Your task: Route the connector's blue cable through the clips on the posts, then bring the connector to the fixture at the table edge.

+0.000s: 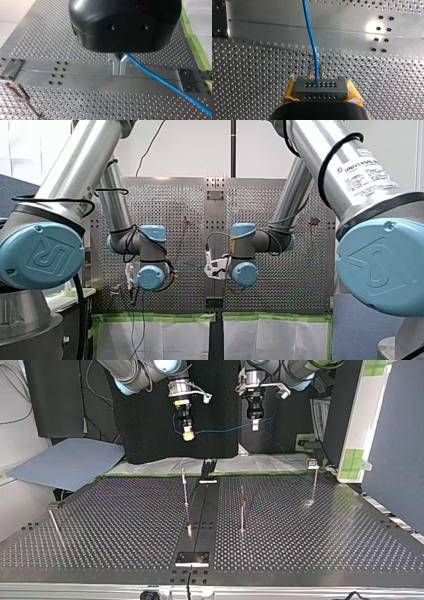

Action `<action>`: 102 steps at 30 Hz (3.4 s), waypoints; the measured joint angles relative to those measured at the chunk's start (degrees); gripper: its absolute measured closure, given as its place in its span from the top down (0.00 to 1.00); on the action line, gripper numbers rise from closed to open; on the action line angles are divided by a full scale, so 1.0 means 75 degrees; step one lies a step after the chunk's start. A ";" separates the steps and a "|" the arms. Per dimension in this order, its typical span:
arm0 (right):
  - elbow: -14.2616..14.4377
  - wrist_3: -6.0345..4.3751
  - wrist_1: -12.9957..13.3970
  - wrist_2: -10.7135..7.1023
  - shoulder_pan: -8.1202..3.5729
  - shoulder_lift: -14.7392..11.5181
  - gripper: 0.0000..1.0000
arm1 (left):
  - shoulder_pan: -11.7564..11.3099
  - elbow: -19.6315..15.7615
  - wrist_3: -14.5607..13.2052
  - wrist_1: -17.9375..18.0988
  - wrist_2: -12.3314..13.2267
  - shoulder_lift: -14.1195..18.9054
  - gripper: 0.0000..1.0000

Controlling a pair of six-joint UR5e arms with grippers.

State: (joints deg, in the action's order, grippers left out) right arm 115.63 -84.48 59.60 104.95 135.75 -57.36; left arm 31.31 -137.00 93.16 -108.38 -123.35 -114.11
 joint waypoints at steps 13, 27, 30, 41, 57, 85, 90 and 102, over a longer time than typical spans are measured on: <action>0.0000 0.0000 0.0000 0.0000 0.0000 0.0000 0.00 | 0.0000 0.0000 0.0000 0.0000 0.0000 0.0000 0.00; 0.0000 0.0001 0.0001 0.0000 0.0000 0.0000 0.00 | 0.0000 0.0000 0.0000 0.0000 0.0000 0.0000 0.00; 0.0000 0.0000 0.0000 0.0000 0.0000 0.0000 0.00 | 0.0000 0.0000 0.0000 0.0000 0.0000 0.0000 0.00; -0.0002 0.0000 0.0005 0.0010 -0.0003 -0.0003 0.00 | 0.0005 -0.0029 0.0012 -0.0024 -0.0006 -0.0009 0.00; 0.0035 -0.0023 0.0117 0.0129 0.0313 0.0788 0.00 | -0.0023 -0.0092 -0.0070 0.0429 -0.0058 -0.0660 0.00; 0.0035 -0.0023 0.0118 0.0129 0.0316 0.1687 0.00 | 0.0398 -0.0270 0.0117 -0.0047 -0.0422 -0.0031 0.00; 0.0030 -0.0051 0.0090 0.0158 0.0345 0.1662 0.00 | 0.0401 -0.0301 0.0113 -0.0076 -0.0427 0.0016 0.00; -0.0099 -0.0720 -0.0577 0.0454 0.0986 0.0992 0.00 | 0.0400 -0.0333 0.0228 -0.0571 -0.0452 0.0687 0.00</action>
State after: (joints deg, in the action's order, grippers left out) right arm 114.89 -89.88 55.27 108.35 143.15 -49.92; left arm 34.31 -139.50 94.87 -112.66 -126.74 -108.96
